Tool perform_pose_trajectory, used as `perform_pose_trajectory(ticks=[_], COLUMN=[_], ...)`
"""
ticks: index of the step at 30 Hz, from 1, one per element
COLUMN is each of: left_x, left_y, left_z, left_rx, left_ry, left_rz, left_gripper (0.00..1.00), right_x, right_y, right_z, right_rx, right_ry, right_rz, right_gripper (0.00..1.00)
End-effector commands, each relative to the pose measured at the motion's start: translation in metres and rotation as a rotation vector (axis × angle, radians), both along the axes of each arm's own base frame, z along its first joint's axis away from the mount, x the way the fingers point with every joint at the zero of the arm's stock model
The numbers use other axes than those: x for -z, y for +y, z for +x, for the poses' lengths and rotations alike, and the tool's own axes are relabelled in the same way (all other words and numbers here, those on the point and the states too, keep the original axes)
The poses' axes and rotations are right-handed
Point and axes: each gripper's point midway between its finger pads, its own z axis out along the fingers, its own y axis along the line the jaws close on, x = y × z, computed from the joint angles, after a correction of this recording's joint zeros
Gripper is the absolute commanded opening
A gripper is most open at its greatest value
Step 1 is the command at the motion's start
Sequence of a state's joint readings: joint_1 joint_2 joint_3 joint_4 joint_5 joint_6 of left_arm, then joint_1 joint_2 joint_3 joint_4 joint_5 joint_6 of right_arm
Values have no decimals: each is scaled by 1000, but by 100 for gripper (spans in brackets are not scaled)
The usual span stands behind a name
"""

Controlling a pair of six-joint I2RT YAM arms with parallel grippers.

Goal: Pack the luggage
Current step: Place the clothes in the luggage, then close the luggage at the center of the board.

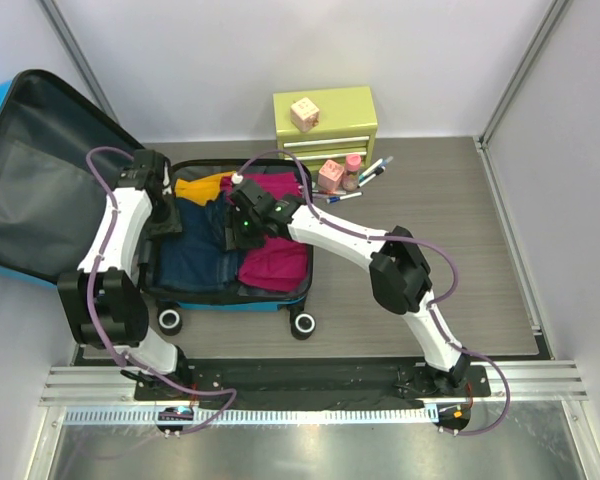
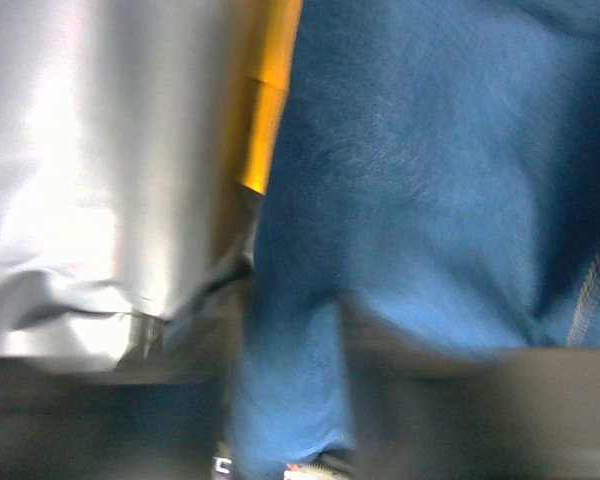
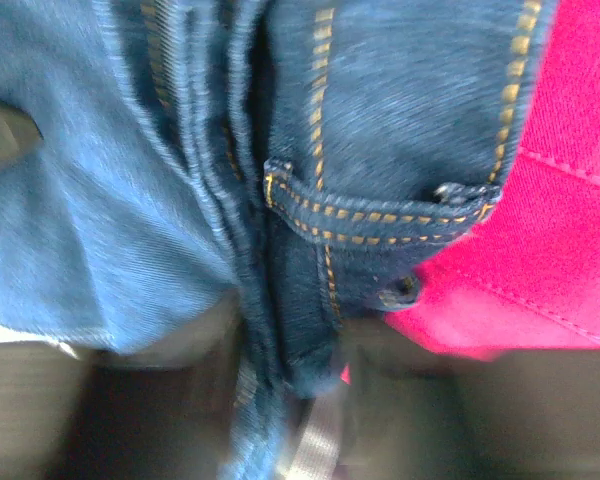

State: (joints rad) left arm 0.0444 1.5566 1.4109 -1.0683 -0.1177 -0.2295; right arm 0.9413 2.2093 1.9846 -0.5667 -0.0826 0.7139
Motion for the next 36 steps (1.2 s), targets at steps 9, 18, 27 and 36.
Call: perform_pose_trajectory(ticks=[9, 18, 27, 36], left_x=[-65, -110, -166, -168], left_y=[42, 23, 21, 34], left_z=[40, 35, 11, -26], left_rx=[-123, -105, -123, -163], left_ry=[-247, -413, -591, -591], left_rz=[122, 76, 109, 181], left_gripper=[85, 85, 85, 91], right_x=[-33, -84, -93, -78], right_y=[-43, -69, -120, -144], right_z=[-16, -13, 14, 38], right_rx=[-78, -31, 92, 41], right_ry=[-28, -113, -133, -120], right_rz=[-136, -117, -155, -117], right_gripper=[89, 90, 91, 90])
